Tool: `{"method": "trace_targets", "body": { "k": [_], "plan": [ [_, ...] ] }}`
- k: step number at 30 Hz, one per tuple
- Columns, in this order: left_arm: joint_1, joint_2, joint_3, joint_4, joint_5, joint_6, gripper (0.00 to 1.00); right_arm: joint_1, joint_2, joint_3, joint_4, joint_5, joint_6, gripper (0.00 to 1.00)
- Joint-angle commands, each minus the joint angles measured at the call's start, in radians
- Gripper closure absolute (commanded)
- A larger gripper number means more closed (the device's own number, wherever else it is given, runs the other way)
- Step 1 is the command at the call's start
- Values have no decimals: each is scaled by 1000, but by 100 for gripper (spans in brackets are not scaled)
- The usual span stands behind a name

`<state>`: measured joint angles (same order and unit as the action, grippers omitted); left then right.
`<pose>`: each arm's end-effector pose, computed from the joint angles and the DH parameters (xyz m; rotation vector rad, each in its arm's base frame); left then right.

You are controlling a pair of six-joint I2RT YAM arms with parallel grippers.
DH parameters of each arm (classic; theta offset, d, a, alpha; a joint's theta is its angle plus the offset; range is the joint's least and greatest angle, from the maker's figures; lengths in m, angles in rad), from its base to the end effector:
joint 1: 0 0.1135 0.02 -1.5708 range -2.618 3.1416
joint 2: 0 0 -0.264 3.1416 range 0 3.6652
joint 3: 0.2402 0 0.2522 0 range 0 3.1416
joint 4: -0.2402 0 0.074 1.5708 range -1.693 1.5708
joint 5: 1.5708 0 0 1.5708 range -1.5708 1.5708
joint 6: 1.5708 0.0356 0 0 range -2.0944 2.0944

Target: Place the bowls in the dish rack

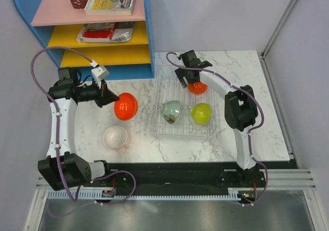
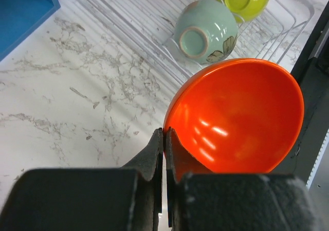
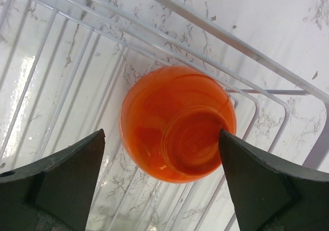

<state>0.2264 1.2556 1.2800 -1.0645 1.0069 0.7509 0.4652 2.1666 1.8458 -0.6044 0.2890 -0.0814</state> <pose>0.2296 0.0220 0.3502 0.8550 1.9628 -0.7596 0.4376 0.2083 0.2253 -0.5463 2.3908 -0.1936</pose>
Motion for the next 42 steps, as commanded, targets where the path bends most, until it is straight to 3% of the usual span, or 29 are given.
{"method": "trace_targets", "body": {
  "k": [1, 7, 13, 19, 21, 22, 23, 25, 30, 34, 42],
  "plan": [
    [-9, 28, 74, 46, 105, -70, 98, -11, -68, 18, -46, -87, 35, 2],
    [-59, 113, 111, 195, 62, -177, 98, -13, -212, 98, -86, -278, 104, 2],
    [-183, 179, 159, 349, -65, -272, 98, -54, -433, -35, -14, -683, 256, 2],
    [-306, 266, 265, 426, -134, -350, 98, -77, -608, -365, 312, -1092, 559, 2],
    [-346, 287, 309, 439, -163, -375, 98, -77, -640, -485, 486, -1154, 646, 2],
    [-358, 297, 321, 449, -168, -384, 98, -77, -646, -522, 558, -1215, 769, 2],
    [-384, 310, 343, 457, -175, -401, 98, -77, -649, -592, 713, -1247, 826, 2],
    [-427, 326, 373, 463, -186, -412, 98, -77, -651, -634, 816, -1277, 935, 2],
    [-489, 357, 427, 465, -202, -443, 98, -80, -642, -637, 839, -1283, 934, 2],
    [-522, 369, 449, 463, -215, -444, 98, -80, -639, -686, 989, -1324, 1045, 2],
    [-541, 387, 458, 452, -232, -432, 98, -80, -636, -683, 971, -1309, 1019, 2]
  ]
}}
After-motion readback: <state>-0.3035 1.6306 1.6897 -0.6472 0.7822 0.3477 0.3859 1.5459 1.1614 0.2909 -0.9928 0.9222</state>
